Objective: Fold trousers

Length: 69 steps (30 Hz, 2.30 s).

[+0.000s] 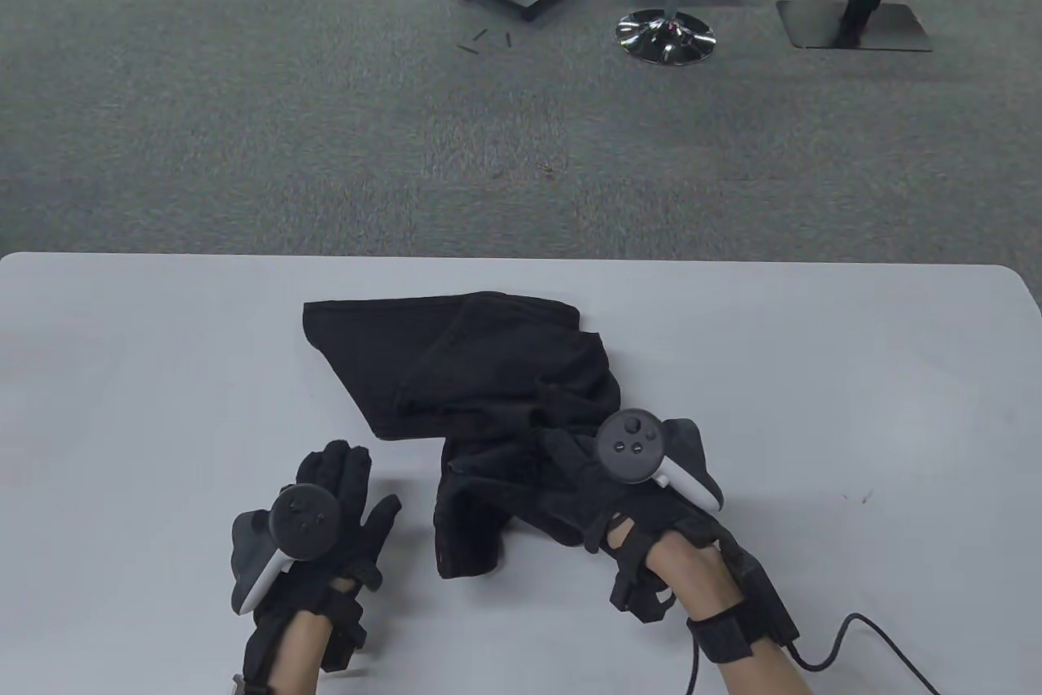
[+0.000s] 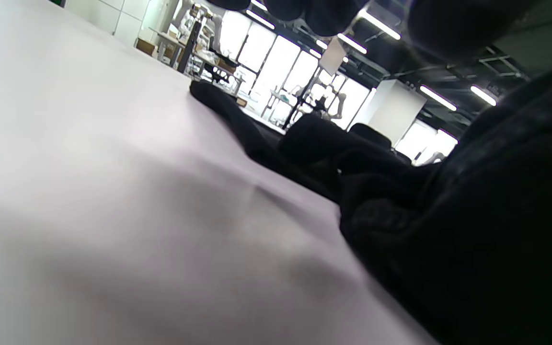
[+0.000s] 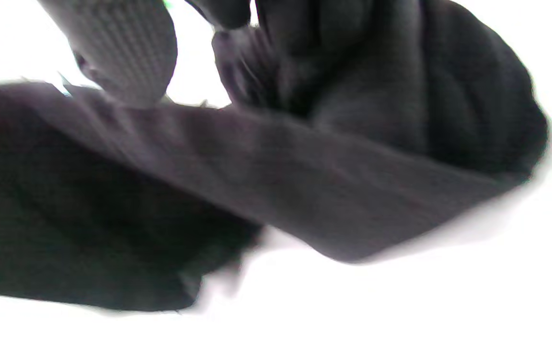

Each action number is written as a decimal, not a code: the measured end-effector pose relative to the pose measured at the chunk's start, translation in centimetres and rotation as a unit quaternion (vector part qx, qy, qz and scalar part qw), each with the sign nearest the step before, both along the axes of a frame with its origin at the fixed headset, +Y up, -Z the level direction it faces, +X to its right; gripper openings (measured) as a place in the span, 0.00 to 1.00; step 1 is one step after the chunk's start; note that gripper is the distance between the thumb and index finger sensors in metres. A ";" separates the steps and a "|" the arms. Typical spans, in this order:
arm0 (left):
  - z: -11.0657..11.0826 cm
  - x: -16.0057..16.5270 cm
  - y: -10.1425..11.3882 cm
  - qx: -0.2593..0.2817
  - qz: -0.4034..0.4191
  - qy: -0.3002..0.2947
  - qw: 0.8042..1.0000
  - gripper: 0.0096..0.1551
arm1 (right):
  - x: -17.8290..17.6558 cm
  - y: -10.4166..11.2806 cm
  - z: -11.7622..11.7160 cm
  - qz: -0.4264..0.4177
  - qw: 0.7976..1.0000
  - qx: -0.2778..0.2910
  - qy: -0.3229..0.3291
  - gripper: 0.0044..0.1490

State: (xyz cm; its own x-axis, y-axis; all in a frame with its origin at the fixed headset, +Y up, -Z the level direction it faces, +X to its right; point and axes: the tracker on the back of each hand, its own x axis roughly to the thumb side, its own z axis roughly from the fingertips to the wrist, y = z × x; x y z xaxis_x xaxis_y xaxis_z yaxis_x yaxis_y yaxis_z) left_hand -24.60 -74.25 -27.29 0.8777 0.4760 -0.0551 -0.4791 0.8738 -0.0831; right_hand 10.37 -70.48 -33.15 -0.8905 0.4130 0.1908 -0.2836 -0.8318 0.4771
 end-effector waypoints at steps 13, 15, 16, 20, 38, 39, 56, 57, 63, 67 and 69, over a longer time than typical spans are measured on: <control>2.2 6.1 4.5 0.049 0.055 -0.116 0.991 0.49 | -3.1 -3.2 -1.4 0.131 0.986 0.104 -0.015 0.34; 2.3 7.4 4.2 0.029 0.062 -0.140 0.988 0.51 | -3.5 -2.7 -1.4 0.135 0.985 0.107 -0.011 0.33; 2.4 8.0 4.1 0.020 0.062 -0.147 0.987 0.52 | -3.7 -2.6 -1.4 0.135 0.985 0.111 -0.009 0.32; 2.2 8.7 3.9 0.014 0.002 -0.126 0.992 0.53 | -3.8 -2.4 -1.2 0.130 0.985 0.117 -0.004 0.31; 2.4 6.0 7.6 0.084 -0.083 -0.051 0.992 0.29 | -0.4 4.7 -1.4 -0.217 0.974 0.051 -0.047 0.33; 2.4 6.1 7.6 0.087 -0.084 -0.052 0.991 0.29 | -0.5 4.7 -2.3 -0.213 0.972 0.078 -0.064 0.33; 2.3 3.4 7.5 0.094 -0.082 -0.009 0.992 0.29 | -1.3 -4.5 -5.5 0.046 0.996 0.005 -0.074 0.35; 2.4 3.1 7.6 0.095 -0.082 -0.005 0.992 0.29 | -0.7 -4.2 -5.0 0.055 0.996 0.003 -0.070 0.34; 1.9 1.9 8.1 0.082 -0.080 0.005 0.993 0.30 | 2.3 -2.8 -1.7 0.072 0.995 -0.067 -0.025 0.31; 1.6 1.2 8.6 0.079 -0.073 0.012 0.994 0.30 | 4.6 0.0 -0.4 0.013 0.996 -0.086 -0.021 0.30; 1.5 0.7 8.8 0.084 -0.067 0.014 0.994 0.30 | 5.8 2.3 0.1 -0.040 0.997 -0.066 -0.022 0.29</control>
